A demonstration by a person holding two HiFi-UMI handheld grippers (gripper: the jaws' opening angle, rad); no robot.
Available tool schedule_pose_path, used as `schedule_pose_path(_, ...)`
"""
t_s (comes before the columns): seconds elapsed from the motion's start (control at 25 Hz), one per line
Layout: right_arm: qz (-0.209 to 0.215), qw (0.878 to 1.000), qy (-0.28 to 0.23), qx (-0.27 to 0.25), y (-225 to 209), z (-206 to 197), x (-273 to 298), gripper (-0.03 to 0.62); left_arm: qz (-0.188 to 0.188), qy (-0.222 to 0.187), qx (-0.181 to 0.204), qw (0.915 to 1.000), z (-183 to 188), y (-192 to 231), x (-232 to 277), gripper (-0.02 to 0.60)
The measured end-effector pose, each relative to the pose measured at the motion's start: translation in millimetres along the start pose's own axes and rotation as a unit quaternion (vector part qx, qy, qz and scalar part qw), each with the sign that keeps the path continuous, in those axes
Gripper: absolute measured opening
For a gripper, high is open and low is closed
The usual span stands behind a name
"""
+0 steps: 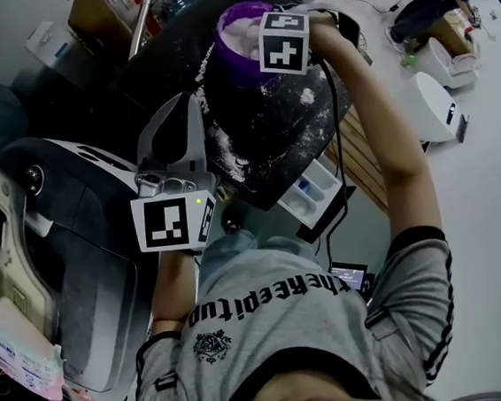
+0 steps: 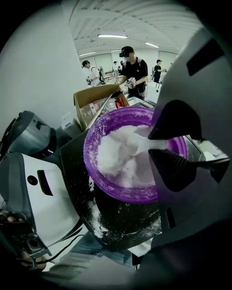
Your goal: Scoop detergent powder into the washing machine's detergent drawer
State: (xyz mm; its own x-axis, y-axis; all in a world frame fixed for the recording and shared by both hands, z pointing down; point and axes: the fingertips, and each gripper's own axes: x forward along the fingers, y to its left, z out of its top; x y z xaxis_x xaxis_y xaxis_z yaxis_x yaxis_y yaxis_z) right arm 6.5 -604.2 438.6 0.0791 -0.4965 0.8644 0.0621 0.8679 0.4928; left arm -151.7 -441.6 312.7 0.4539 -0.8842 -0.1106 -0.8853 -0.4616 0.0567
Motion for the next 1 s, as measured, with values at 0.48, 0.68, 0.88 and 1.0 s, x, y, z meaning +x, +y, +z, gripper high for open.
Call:
schedule_pose_path(0.48, 0.013, 0.999, -0.044, 0.026, -2, 24, 4, 0.063, 0.001, -0.001, -0.007, 1.0000, -1, 6, 0, 0.003)
schedule_pose_path(0.68, 0.049, 0.990, -0.073, 0.109, 5, 23, 2, 0.063, 0.002, -0.003, -0.008, 1.0000, -1, 8, -2, 0.003)
schedule_pose_path(0.88, 0.059, 0.974, -0.110, 0.191, 2, 20, -1, 0.063, 0.003, -0.004, -0.006, 1.0000, 0, 9, -3, 0.003)
schedule_pose_path(1.0, 0.066, 0.961, -0.127, 0.237, 0, 16, -5, 0.063, 0.004, -0.004, -0.006, 1.0000, 1, 8, -3, 0.003)
